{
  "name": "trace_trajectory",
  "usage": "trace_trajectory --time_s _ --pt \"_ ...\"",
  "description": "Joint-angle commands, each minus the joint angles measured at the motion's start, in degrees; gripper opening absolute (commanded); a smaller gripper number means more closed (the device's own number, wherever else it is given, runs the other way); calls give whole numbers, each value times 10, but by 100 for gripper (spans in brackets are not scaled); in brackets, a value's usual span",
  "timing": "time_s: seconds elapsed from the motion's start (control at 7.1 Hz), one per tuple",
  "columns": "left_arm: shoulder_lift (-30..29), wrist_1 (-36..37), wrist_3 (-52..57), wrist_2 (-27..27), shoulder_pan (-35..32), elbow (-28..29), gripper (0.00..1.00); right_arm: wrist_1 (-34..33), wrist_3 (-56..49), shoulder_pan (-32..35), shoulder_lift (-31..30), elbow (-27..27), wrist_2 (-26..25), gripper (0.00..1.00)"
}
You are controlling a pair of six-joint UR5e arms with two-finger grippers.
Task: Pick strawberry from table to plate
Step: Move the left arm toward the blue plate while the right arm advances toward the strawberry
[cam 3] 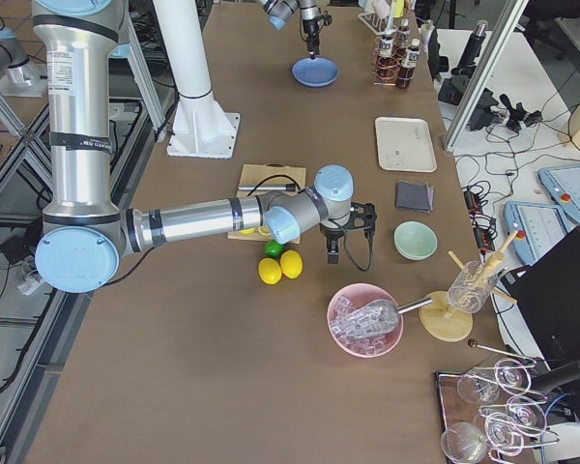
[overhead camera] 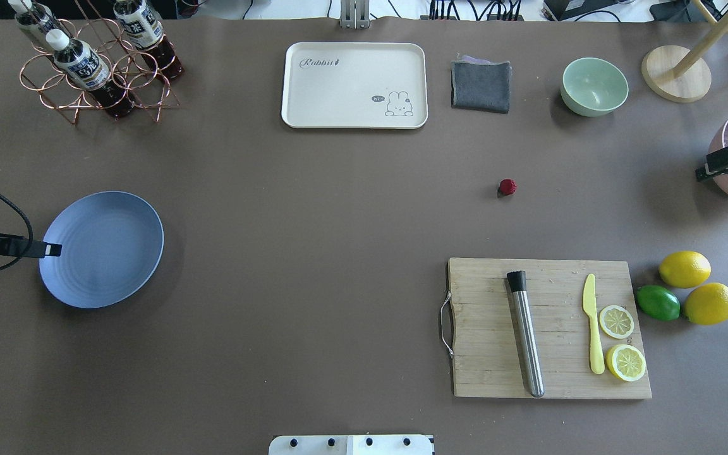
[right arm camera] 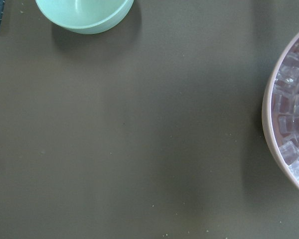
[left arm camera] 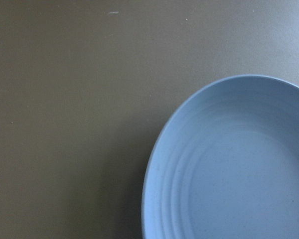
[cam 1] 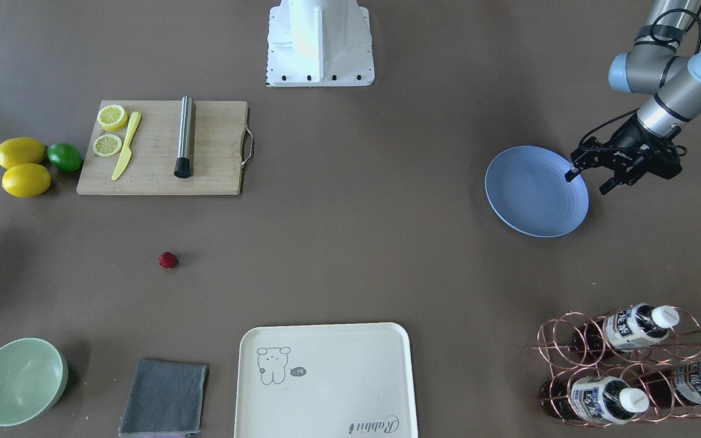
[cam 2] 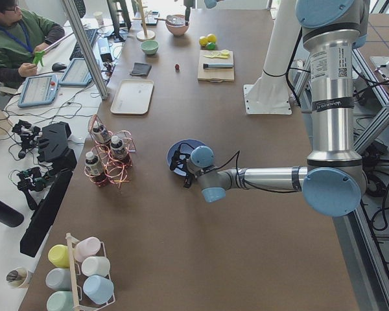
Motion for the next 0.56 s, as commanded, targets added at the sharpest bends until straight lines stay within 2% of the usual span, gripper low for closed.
trace_trajectory --time_s 0.0,0.28,0.42 --pt "-1 -25 1 2 1 22 65 0 8 -3 6 0 -1 100" --pt "-2 -34 -3 3 1 25 47 0 16 -6 10 0 -2 100" --pt "-2 -34 -4 4 1 25 28 0 17 -11 10 0 -3 100"
